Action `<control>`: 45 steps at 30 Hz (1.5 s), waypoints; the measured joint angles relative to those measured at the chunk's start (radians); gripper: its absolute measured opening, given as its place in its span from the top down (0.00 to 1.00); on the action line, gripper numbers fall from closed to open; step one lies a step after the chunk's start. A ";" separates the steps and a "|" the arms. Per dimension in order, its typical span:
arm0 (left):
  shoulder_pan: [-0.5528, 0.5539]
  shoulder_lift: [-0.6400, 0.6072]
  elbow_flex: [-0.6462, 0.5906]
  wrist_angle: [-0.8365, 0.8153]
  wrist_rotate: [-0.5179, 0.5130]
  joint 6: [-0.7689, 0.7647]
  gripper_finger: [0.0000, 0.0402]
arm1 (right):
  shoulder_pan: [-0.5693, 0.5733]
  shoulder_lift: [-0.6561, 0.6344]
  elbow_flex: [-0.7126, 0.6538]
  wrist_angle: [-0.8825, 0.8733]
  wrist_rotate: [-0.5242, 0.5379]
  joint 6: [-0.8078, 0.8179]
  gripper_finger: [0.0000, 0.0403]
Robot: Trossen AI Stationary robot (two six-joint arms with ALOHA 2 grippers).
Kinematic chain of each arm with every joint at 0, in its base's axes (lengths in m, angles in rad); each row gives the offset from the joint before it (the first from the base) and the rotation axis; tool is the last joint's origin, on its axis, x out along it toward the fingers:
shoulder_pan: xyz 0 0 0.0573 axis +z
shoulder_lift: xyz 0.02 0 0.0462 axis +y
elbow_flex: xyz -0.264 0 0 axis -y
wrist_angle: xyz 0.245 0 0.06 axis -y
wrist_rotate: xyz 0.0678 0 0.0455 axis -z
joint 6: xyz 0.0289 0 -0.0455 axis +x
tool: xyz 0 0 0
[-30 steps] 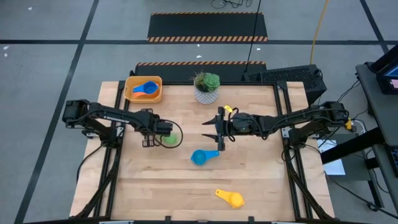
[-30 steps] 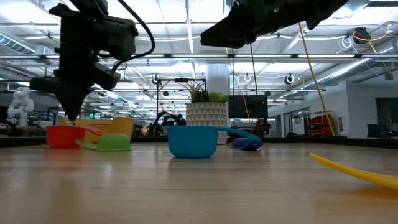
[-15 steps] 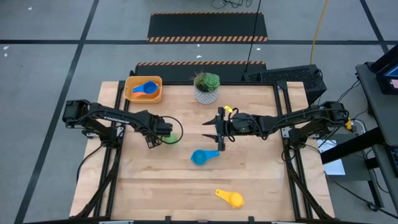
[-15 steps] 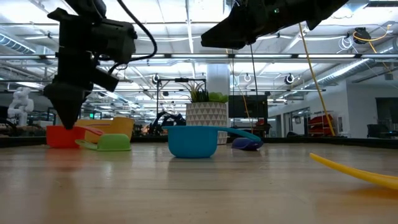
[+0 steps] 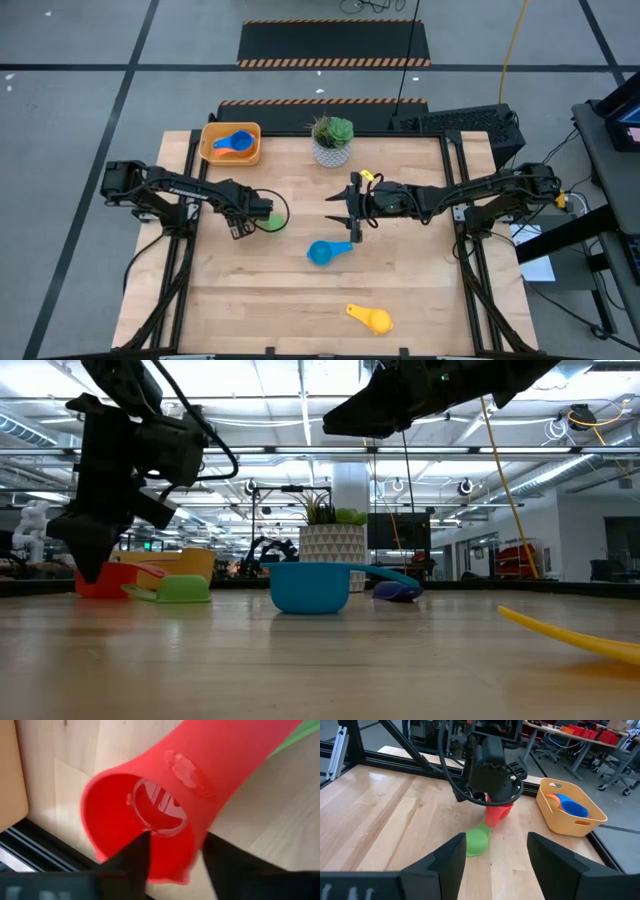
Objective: Nest measuring cups in basket
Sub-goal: Stack the dark orange measuring cup on top of the dark blue measuring cup in the yellow bin
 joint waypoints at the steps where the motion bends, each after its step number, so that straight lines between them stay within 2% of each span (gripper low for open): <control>1: 0.000 0.000 0.000 0.000 0.002 0.001 0.69 | -0.001 0.000 0.000 0.000 0.000 -0.004 0.50; 4: 0.000 -0.001 0.006 -0.002 0.041 0.031 0.91 | -0.003 0.000 0.000 0.001 0.000 -0.007 0.50; 6: 0.000 -0.027 0.024 -0.014 0.081 0.062 0.96 | -0.006 0.000 0.000 0.001 0.000 -0.007 0.50; 12: -0.032 -0.135 0.140 -0.109 0.067 0.177 0.97 | -0.015 0.000 0.000 -0.001 0.000 0.001 0.50; 16: -0.073 -0.195 0.201 -0.087 0.062 0.305 0.97 | -0.015 0.000 0.000 0.002 0.000 0.001 0.50; 22: -0.160 -0.243 0.231 0.114 0.072 0.548 0.98 | -0.006 0.000 0.000 0.012 0.003 0.012 0.50; 30: -0.227 -0.243 0.235 0.400 0.158 0.858 0.95 | 0.056 0.000 0.014 0.084 0.003 -0.028 0.49; 35: -0.219 -0.243 0.235 0.510 0.275 1.001 0.98 | 0.101 0.000 0.047 0.062 0.005 -0.074 0.49; 38: -0.211 -0.237 0.235 0.566 0.377 1.041 0.96 | 0.139 0.000 0.067 0.058 0.035 -0.123 0.49; 45: -0.211 -0.215 0.235 0.609 0.601 1.132 0.98 | 0.194 0.000 0.117 0.013 0.053 -0.122 0.39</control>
